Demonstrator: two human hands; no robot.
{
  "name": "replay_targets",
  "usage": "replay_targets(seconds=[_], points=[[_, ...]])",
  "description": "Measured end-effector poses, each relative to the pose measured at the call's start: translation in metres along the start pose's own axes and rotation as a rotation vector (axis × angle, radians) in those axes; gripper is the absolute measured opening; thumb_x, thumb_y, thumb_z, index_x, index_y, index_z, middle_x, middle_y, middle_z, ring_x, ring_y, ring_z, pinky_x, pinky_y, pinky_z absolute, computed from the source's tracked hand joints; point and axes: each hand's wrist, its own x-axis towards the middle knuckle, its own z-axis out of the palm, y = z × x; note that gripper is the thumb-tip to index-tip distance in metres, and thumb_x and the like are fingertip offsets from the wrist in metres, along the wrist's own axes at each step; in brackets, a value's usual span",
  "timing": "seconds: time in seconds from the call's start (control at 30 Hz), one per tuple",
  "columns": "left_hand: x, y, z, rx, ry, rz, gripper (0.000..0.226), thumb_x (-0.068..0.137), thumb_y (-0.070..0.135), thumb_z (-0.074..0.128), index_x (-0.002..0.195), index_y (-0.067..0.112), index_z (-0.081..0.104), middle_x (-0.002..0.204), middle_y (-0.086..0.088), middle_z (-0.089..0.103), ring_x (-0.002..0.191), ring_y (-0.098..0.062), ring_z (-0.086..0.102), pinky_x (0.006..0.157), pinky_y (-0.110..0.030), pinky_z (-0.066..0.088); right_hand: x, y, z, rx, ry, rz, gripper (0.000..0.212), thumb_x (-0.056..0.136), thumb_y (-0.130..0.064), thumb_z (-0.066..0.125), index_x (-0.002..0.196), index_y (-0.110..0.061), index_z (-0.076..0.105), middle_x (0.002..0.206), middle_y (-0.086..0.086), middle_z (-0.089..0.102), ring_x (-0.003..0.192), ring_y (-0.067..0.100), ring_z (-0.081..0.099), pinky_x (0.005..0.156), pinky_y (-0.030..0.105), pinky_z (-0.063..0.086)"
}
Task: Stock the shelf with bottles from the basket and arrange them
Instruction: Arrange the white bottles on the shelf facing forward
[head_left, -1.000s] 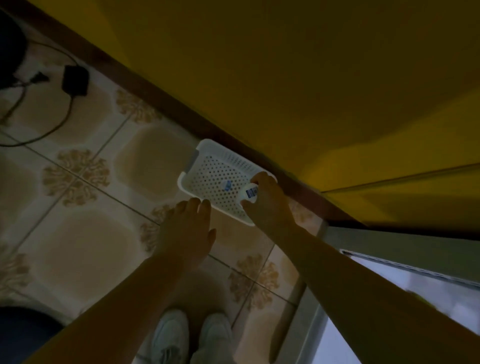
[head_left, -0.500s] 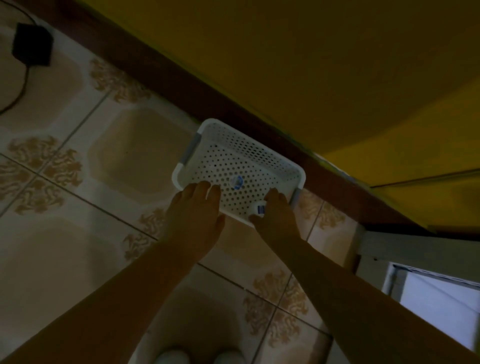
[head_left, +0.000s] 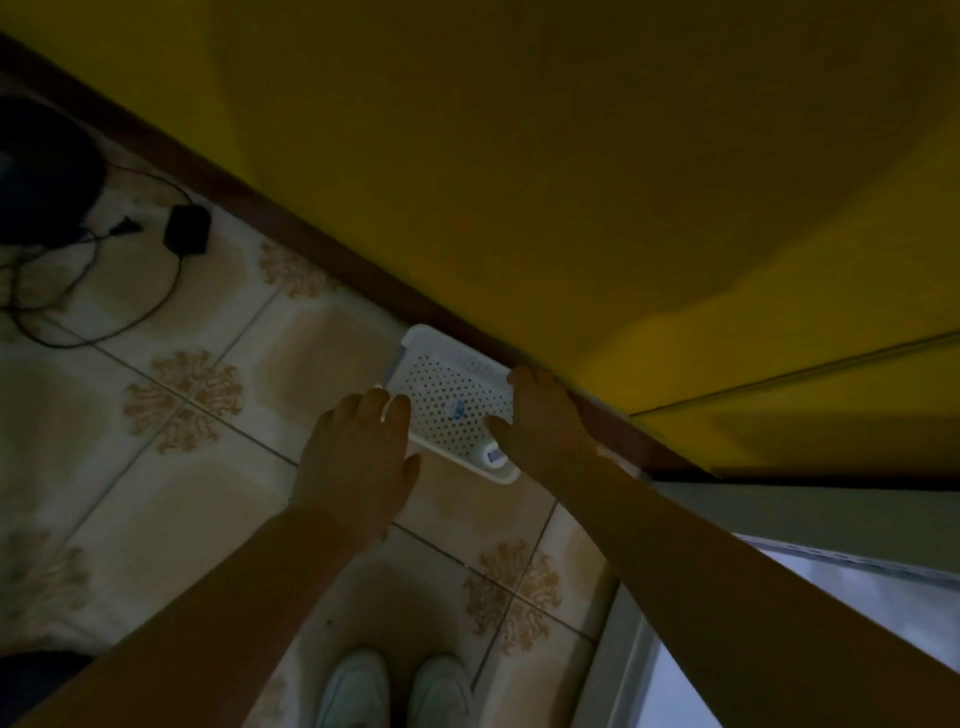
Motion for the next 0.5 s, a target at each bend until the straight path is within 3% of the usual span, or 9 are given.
replay_targets(seconds=[0.07,0.17,0.23,0.3,0.37,0.43,0.5], points=[[-0.025,0.007,-0.056,0.004,0.005,0.003,0.055,0.073,0.032,0.076,0.118,0.005,0.059,0.114,-0.014,0.061,0.101,-0.032,0.061,0.081,-0.04,0.051,-0.031,-0.021,-0.049,-0.025,0.021,-0.057,0.057,0.094,-0.037,0.055,0.138,-0.007,0.035,0.136,0.013,0.041,0.126,0.029,0.042,0.104,0.038,0.038],[-0.059,0.018,-0.151,0.028,0.053,-0.018,0.058,0.047,0.029,0.092,0.095,0.004,0.069,0.087,-0.012,0.068,0.073,-0.029,0.068,0.059,-0.036,0.055,-0.082,-0.055,-0.137,-0.036,0.046,-0.128,0.055,0.097,-0.036,0.052,0.141,-0.009,0.032,0.139,0.013,0.038,0.126,0.03,0.04,0.104,0.038,0.037],[-0.082,0.029,-0.219,0.027,0.112,-0.024,0.058,0.042,0.029,0.094,0.09,0.005,0.07,0.082,-0.011,0.068,0.067,-0.028,0.068,0.053,-0.033,0.055,-0.118,-0.08,-0.199,-0.019,0.077,-0.155,0.056,0.098,-0.034,0.051,0.144,-0.009,0.028,0.142,0.012,0.036,0.128,0.03,0.038,0.105,0.039,0.037],[-0.105,0.044,-0.296,0.031,0.131,-0.024,0.052,0.061,0.033,0.087,0.102,0.009,0.066,0.098,-0.009,0.067,0.084,-0.027,0.067,0.065,-0.035,0.056,-0.155,-0.105,-0.263,-0.006,0.141,-0.189,0.055,0.099,-0.032,0.05,0.144,-0.01,0.029,0.142,0.012,0.036,0.128,0.03,0.039,0.104,0.04,0.037],[-0.127,0.059,-0.362,0.015,0.182,-0.042,0.046,0.088,0.039,0.06,0.127,0.016,0.05,0.125,-0.004,0.054,0.112,-0.024,0.054,0.088,-0.034,0.047,-0.194,-0.126,-0.325,0.01,0.217,-0.215,0.053,0.098,-0.031,0.051,0.143,-0.012,0.03,0.142,0.01,0.036,0.128,0.029,0.039,0.104,0.041,0.039],[-0.149,0.072,-0.422,0.044,0.237,-0.031,0.048,0.096,0.043,0.043,0.137,0.02,0.036,0.135,0.0,0.042,0.123,-0.021,0.042,0.097,-0.03,0.04,-0.235,-0.144,-0.382,0.016,0.285,-0.235,0.051,0.098,-0.031,0.051,0.141,-0.011,0.032,0.14,0.01,0.037,0.128,0.028,0.039,0.103,0.041,0.04],[-0.171,0.084,-0.474,0.055,0.292,-0.003,0.049,0.096,0.044,0.041,0.138,0.02,0.033,0.138,0.0,0.039,0.126,-0.02,0.039,0.099,-0.029,0.038,-0.274,-0.157,-0.432,0.011,0.354,-0.25,0.05,0.097,-0.031,0.052,0.139,-0.011,0.034,0.137,0.01,0.04,0.127,0.028,0.041,0.1,0.039,0.042]])
